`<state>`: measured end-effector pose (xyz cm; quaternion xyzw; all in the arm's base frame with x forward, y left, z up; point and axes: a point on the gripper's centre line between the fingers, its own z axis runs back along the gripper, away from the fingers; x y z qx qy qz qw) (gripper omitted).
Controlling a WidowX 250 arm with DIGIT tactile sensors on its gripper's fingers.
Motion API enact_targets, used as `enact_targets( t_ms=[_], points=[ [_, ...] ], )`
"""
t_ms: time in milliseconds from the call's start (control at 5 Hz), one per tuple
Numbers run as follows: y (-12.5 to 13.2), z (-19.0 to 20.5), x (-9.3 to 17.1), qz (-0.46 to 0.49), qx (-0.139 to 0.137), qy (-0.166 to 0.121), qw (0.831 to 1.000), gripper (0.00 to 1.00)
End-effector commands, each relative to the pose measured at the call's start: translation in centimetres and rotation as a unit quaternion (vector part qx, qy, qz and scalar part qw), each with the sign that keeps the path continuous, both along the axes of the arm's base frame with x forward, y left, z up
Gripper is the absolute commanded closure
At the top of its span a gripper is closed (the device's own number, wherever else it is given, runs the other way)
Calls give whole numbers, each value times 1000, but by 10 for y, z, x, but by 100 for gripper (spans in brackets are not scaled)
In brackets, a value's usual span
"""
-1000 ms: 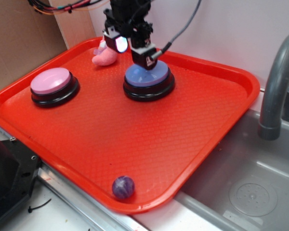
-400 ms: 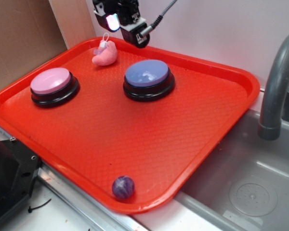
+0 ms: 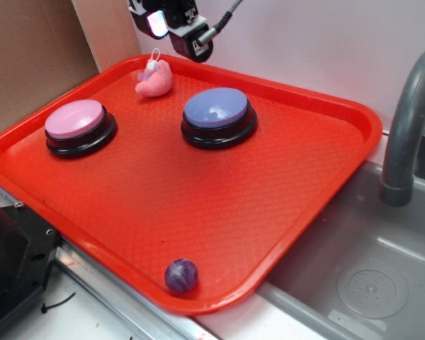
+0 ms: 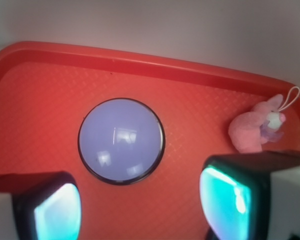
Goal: Push the purple button.
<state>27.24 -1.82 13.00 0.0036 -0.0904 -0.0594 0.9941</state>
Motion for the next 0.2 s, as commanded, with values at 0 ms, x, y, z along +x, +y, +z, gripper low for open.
enact_targets(
  t_ms=[0],
  points=[
    [-8,35,-9,-11,7,-8,1000,0]
  ],
)
